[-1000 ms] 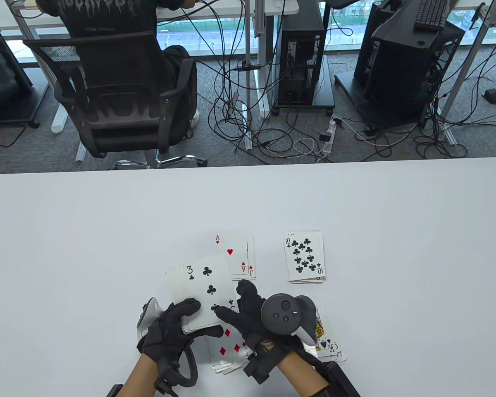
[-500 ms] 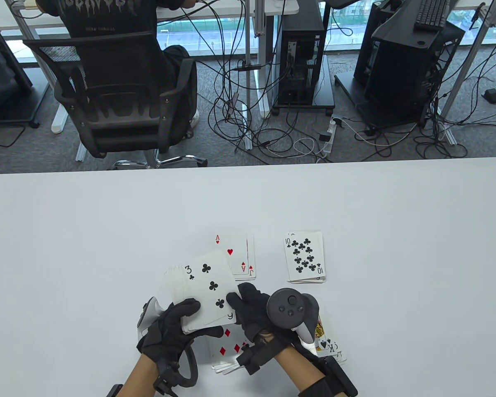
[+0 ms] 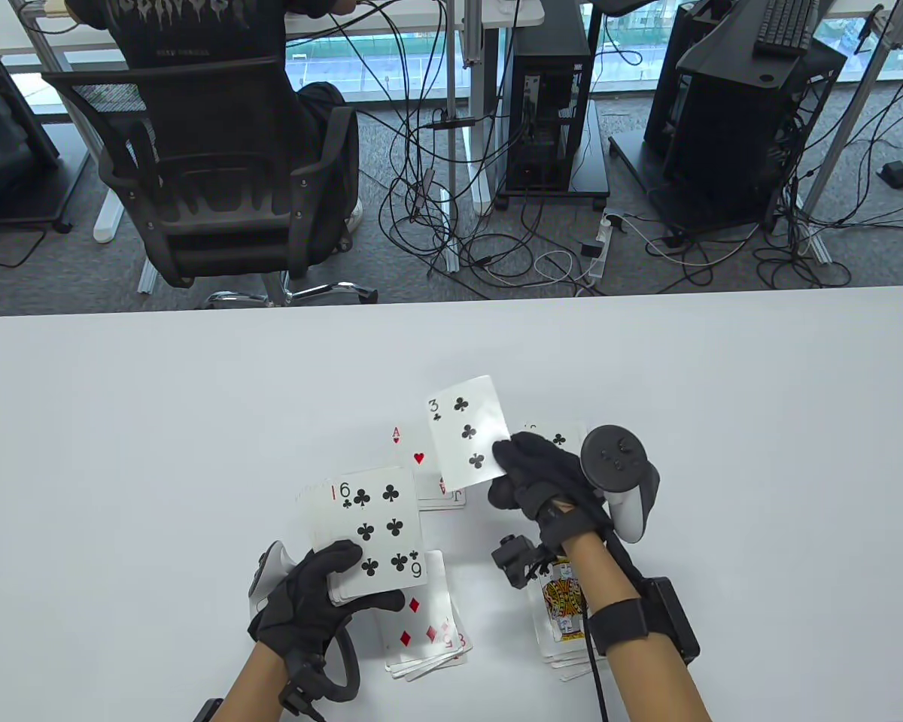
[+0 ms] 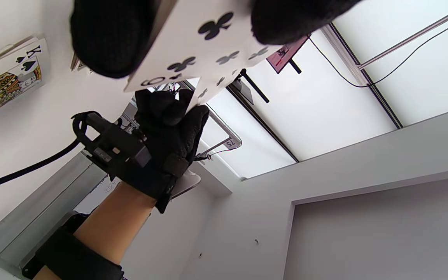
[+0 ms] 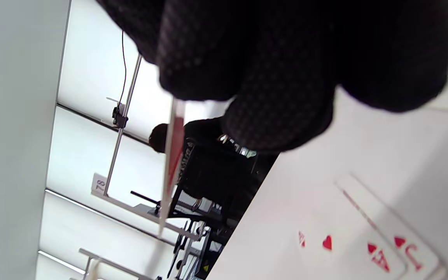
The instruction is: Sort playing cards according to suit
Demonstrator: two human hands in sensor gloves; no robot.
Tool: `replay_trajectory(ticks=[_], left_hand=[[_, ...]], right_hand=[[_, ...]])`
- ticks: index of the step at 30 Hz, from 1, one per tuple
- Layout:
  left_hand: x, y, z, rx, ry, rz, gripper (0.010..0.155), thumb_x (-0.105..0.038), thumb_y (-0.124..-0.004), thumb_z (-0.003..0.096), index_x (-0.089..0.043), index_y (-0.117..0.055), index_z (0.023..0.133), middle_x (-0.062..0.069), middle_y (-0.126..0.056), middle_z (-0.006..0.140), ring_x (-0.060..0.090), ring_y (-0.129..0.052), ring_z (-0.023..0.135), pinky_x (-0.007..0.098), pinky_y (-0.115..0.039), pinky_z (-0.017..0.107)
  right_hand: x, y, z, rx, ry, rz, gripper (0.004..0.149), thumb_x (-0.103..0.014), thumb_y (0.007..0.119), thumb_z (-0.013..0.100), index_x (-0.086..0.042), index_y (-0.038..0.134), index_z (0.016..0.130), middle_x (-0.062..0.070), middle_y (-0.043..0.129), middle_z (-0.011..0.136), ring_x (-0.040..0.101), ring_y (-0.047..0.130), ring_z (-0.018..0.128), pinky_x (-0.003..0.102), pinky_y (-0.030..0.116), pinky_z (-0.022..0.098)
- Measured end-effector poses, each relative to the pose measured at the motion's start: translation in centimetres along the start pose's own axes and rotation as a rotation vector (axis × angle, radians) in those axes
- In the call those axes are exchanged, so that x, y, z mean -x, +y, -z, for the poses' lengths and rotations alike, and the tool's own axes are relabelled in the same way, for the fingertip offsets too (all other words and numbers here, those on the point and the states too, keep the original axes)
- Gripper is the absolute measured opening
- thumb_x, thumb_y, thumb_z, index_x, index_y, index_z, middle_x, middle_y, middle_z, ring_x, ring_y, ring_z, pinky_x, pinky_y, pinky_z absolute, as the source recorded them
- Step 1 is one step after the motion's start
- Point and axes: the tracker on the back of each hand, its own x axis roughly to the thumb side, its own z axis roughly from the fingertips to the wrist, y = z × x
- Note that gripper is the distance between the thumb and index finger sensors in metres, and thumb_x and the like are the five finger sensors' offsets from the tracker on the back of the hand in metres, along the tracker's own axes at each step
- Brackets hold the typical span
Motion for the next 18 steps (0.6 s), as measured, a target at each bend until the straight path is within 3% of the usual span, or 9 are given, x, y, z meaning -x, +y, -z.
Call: replay_trajectory(ticks=[5,10,18], left_hand=[[-0.1,0.0,0.0,-0.006,0.003,0.002,0.055,-0.042,-0.066,0.0639,-0.034,-0.036,0.109,0.001,-0.051,0.115,0.034,-0.071,0.102,0.047,-0.080,0.060],[-0.3,0.1,0.0,-0.012,-0.005,0.004,0.055,-0.043,-0.066,0.0639,-0.034,-0.036,0.110,0.001,-0.051,0.115,0.034,-0.071,0.102,0.047,-0.080,0.060],[-0.4,0.1,0.0,-0.021,-0.005,0.003,0.055,-0.043,-0.066,0.0640,-0.034,-0.036,0.110,0.001,-0.051,0.115,0.034,-0.071,0.102,0.047,-0.080,0.060]], right_hand=[[3.0,-2.0,1.6,0.045,0.172,-0.409,0.042,-0.022,0.069,0.053,0.015,0.075,0.072,0.007,0.092,0.033,0.027,0.098,0.027,0.046,0.086,0.022],[6.2,-2.2,1.8,0.020,0.338,-0.717,0.043,-0.023,0.070,0.053,0.015,0.076,0.071,0.007,0.092,0.032,0.027,0.098,0.025,0.046,0.086,0.021],[7.9,-0.7,2.1,-0.074,0.457,-0.951,0.049,-0.027,0.071,0.053,0.017,0.075,0.072,0.008,0.093,0.032,0.028,0.098,0.026,0.047,0.086,0.022]])
